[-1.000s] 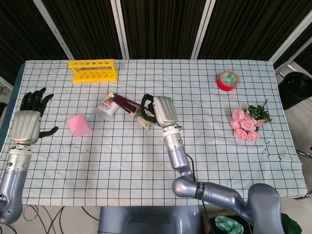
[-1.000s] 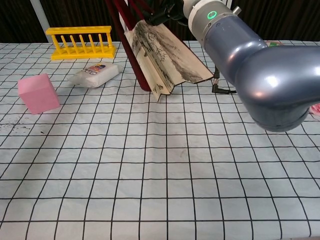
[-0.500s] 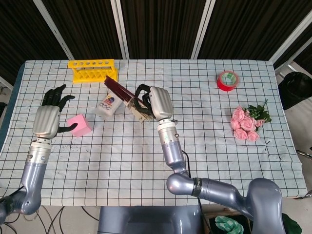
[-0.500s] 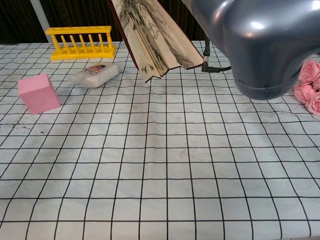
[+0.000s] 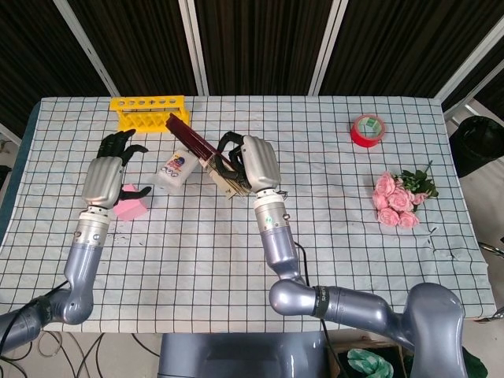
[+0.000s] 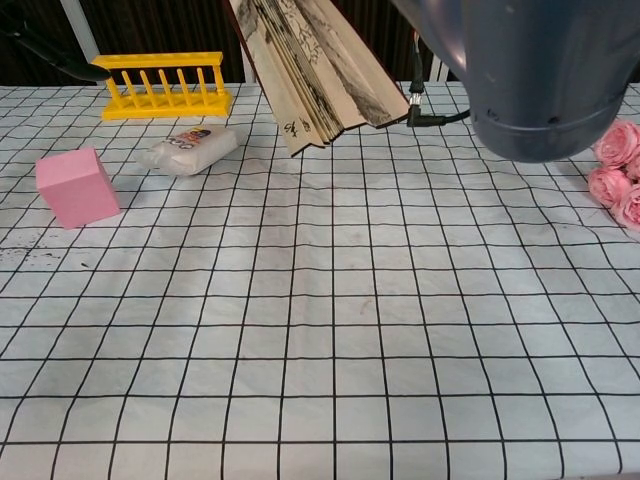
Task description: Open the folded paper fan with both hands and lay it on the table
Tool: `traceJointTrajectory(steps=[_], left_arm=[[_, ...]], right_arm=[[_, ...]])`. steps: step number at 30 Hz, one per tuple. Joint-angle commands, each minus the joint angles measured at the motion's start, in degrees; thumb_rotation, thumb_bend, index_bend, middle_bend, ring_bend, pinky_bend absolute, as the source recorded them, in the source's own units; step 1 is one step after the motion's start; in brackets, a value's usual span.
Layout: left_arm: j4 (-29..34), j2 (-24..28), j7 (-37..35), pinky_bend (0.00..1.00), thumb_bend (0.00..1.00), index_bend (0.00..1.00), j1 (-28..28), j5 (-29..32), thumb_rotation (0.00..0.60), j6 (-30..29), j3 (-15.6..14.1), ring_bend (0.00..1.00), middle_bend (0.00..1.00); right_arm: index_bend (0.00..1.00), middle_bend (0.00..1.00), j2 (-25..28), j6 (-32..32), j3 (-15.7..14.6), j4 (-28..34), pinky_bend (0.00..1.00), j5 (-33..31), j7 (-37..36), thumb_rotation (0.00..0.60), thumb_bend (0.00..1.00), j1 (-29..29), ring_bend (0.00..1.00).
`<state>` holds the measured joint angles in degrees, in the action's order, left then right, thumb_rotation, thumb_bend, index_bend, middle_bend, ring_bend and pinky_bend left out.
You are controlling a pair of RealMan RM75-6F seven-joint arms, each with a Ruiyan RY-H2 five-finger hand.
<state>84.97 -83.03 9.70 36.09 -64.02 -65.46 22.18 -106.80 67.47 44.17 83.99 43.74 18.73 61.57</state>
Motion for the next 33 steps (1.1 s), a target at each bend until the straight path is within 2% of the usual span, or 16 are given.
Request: traceJointTrajectory(steps=[1, 6, 14, 25, 28, 33], left_arm=[[-0.6, -0.8, -1.1, 0.04, 0.11, 0.31, 0.7, 1.1, 0.600, 0.8, 0.4, 0.00, 0.08], [-0.6, -1.2, -2.6, 0.04, 0.11, 0.31, 1.3, 2.6, 0.600, 1.7, 1.0, 0.00, 0.08], [0.4, -1.7, -2.9, 0.04, 0.12, 0.31, 3.9, 6.0, 0.600, 5.1, 1.7, 0.00, 0.09], [-0.7, -2.6, -3.3, 0.04, 0.12, 0.31, 6.4, 10.2, 0.600, 7.8, 2.7, 0.00, 0.09], [-0.5, -2.5, -3.5, 0.04, 0.12, 0.31, 6.7, 11.2, 0.600, 7.9, 2.9, 0.00, 0.09], [0.5, -1.1, -4.6, 0.04, 0.12, 0.31, 7.2, 12.1, 0.600, 9.6, 3.1, 0.00, 0.09]], right_arm=[[0.89, 0.98, 0.1, 0.8, 0.8, 1.0, 0.92, -1.6, -0.8, 0.600, 0.62, 0.3, 1.00], [0.89, 0.98, 0.2, 1.1, 2.7, 3.5, 0.92, -5.3, -3.1, 0.600, 0.62, 0.2, 1.00], [0.89, 0.98, 1.8, 1.0, 7.5, 8.3, 0.92, -16.7, -4.5, 0.600, 0.62, 1.1, 1.00], [0.89, 0.98, 3.3, 1.1, 7.0, 8.9, 0.92, -19.3, -5.6, 0.600, 0.63, 2.3, 1.00], [0.89, 0.98, 4.1, -0.8, 6.5, 8.8, 0.92, -18.9, -7.1, 0.600, 0.63, 2.1, 1.00], [0.89, 0.98, 6.6, -8.8, 6.0, 10.0, 0.92, -18.7, -12.8, 0.600, 0.63, 0.1, 1.00]])
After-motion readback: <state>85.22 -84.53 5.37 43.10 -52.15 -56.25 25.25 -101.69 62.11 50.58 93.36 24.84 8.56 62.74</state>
